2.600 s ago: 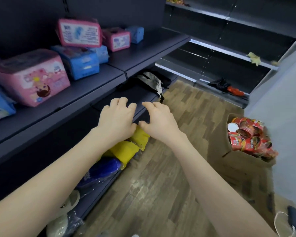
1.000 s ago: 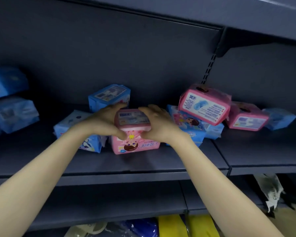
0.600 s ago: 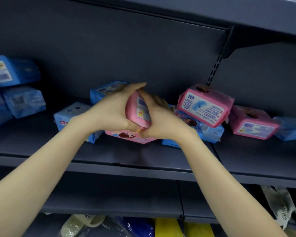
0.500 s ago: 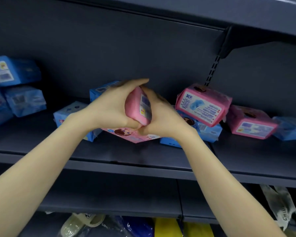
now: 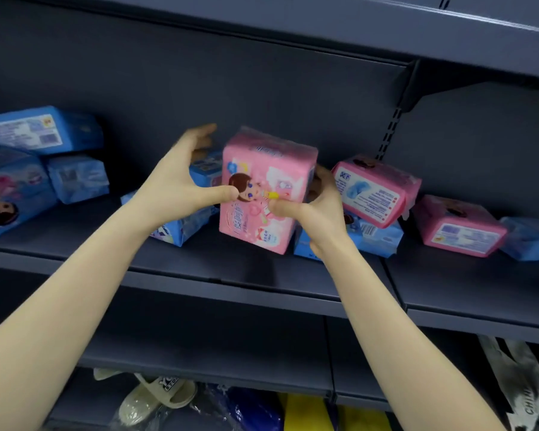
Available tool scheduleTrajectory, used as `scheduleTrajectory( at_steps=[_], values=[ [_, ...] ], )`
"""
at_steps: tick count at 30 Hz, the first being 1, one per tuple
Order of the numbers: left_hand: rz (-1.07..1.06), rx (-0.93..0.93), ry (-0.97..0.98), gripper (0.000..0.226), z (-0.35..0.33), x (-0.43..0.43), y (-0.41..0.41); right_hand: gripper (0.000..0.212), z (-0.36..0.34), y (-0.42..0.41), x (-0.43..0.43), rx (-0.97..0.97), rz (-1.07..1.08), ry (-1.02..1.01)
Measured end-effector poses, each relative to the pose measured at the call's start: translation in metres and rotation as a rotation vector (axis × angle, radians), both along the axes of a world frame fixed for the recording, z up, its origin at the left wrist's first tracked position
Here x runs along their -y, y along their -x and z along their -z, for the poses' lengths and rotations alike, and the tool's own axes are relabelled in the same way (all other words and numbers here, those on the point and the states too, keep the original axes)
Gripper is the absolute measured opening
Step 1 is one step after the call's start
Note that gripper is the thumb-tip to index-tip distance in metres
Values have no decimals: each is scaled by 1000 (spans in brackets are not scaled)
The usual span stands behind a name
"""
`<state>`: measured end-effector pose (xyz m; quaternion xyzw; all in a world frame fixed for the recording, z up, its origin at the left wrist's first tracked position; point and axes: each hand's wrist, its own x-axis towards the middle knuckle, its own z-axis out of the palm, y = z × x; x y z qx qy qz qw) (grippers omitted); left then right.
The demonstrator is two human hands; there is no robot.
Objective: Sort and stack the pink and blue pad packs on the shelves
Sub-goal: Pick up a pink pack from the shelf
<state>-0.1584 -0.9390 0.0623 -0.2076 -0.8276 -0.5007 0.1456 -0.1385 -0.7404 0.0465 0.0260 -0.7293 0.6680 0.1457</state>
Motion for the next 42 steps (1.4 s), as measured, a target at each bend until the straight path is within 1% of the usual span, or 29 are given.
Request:
scheduleTrajectory(
  at_steps=[2, 4, 6, 8, 11, 13, 14, 16, 18, 19, 21, 26, 29, 31, 33, 34, 36, 37, 38, 40, 42],
  values=[
    [-28, 56, -44, 108, 7, 3, -2, 58, 2, -5, 3, 25, -29, 169],
    [-33, 124, -64, 112, 14, 5, -4, 55, 5, -8, 6, 60, -58, 296],
    [-23, 194, -69, 121, 22, 7, -8, 53, 9, -11, 10, 106, -88, 391],
    [-5, 257, -91, 124, 30, 9, -12, 48, 15, -13, 13, 159, -128, 471],
    [55, 367, -194, 126, 41, 12, -17, 42, 27, -13, 17, 242, -223, 643],
    [94, 419, -298, 126, 44, 12, -20, 48, 36, -13, 21, 286, -282, 788],
    [102, 413, -347, 125, 46, 11, -23, 54, 43, -14, 23, 281, -324, 855],
    [74, 297, -370, 124, 48, 7, -30, 67, 58, -13, 24, 234, -435, 960],
    [27, 135, -326, 116, 49, 2, -40, 81, 70, -12, 22, 208, -570, 973],
    [21, 69, -292, 115, 50, -1, -45, 84, 74, -11, 20, 201, -622, 921],
    [30, -16, -231, 114, 55, -3, -51, 82, 80, -11, 16, 198, -672, 832],
    [49, -34, -203, 112, 63, -5, -55, 79, 90, -16, 7, 210, -687, 835],
    [50, -8, -238, 112, 65, -7, -56, 83, 91, -19, 5, 204, -677, 797],
    [3, 88, -342, 109, 62, -8, -53, 89, 90, -21, 3, 211, -646, 766],
    [-18, 285, -599, 99, 58, -6, -48, 93, 89, -23, 1, 247, -585, 787],
    [-16, 414, -743, 86, 56, -5, -45, 95, 88, -23, 0, 264, -557, 802],
    [-15, 629, -966, 46, 54, -1, -40, 97, 84, -22, -2, 281, -519, 803],
    [-13, 717, -1035, 30, 54, -1, -39, 96, 82, -21, -3, 279, -507, 785],
    [9, 794, -1076, 24, 56, -1, -38, 95, 79, -20, -3, 275, -500, 758],
    [60, 910, -1124, 29, 61, -1, -39, 99, 74, -18, 0, 274, -493, 683],
    [65, 982, -1153, 32, 64, -3, -39, 106, 70, -16, 5, 279, -482, 615]
  ],
)
